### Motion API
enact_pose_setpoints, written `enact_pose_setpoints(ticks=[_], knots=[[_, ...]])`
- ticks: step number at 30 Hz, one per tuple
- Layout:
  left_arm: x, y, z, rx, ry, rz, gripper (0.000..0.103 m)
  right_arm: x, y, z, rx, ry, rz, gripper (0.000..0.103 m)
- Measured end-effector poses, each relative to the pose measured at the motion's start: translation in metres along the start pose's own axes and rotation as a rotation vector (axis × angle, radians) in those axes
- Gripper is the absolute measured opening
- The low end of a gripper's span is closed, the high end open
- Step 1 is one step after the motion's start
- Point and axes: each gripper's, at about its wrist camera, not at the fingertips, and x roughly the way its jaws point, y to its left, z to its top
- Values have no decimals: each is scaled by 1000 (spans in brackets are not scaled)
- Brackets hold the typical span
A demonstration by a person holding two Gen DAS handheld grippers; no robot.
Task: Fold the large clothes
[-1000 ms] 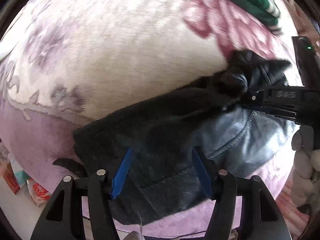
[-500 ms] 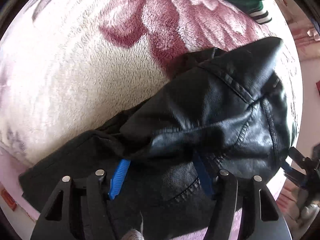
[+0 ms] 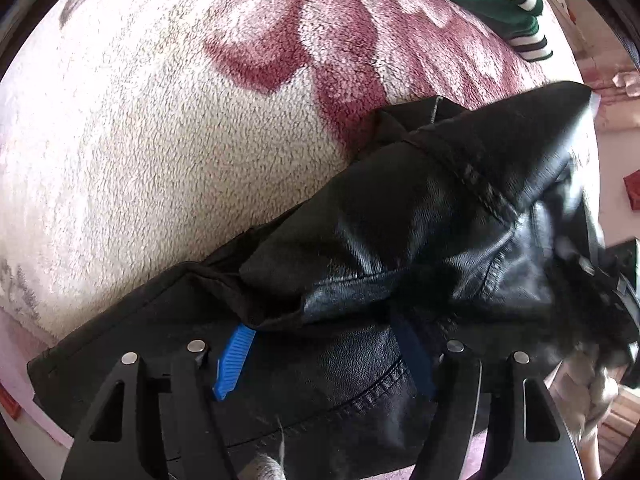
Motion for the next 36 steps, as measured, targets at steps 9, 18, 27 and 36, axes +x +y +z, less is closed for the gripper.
enact_pose_setpoints(ticks=[9,18,27,36], knots=[[-12,27,-7,-25,-6,-58,70,-2,110,-51,-220,35,-96,20],[-92,190,-107,-346,-34,-90,70,94,237,-170,-690,187,-353,20],[-158,331,-225,-672,-148,30,70,272,216,-350,-898,643,-489,36],[-177,308,-238,-703,-246,-37,70,278,208,-355,-627,938,-272,95]])
